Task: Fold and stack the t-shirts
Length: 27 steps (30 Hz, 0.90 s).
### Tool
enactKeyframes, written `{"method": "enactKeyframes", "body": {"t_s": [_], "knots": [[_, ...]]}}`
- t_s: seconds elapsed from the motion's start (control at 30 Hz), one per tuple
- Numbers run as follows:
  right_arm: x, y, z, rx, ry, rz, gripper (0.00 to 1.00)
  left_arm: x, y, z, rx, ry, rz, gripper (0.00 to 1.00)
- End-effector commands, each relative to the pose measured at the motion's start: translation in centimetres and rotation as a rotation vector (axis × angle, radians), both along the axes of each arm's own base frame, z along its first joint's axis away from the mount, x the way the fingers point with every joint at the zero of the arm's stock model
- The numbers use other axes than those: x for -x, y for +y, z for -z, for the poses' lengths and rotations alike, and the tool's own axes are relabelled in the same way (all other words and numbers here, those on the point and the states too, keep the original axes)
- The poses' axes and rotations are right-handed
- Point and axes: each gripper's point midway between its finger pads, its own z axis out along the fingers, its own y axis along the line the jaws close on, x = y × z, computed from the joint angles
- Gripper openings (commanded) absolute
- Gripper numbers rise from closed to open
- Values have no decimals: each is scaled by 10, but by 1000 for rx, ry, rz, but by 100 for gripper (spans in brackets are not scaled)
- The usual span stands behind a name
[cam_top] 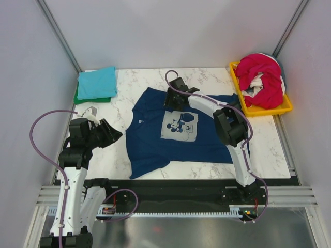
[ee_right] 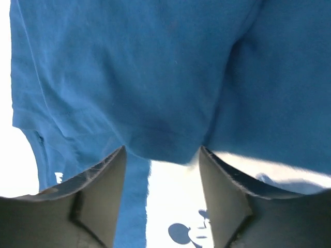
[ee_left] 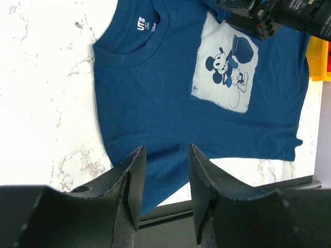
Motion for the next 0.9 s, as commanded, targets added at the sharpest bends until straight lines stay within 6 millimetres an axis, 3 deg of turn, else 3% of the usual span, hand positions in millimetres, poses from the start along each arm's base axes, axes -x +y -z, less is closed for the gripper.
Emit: {"method": "enactKeyframes", "body": {"t_s": [0.0, 0.2, 0.47, 0.87], "knots": [[-5, -7, -53, 116, -146, 0, 69, -5, 3, -4, -21, -38, -2, 45], [-5, 6, -49, 287, -195, -71, 72, -5, 3, -4, -20, -40, -3, 45], [-11, 7, -25, 414, -190, -98, 69, -5, 4, -5, -22, -45, -6, 45], [-25, 13, -8, 464, -194, -123, 42, -5, 4, -6, -22, -48, -6, 45]]}}
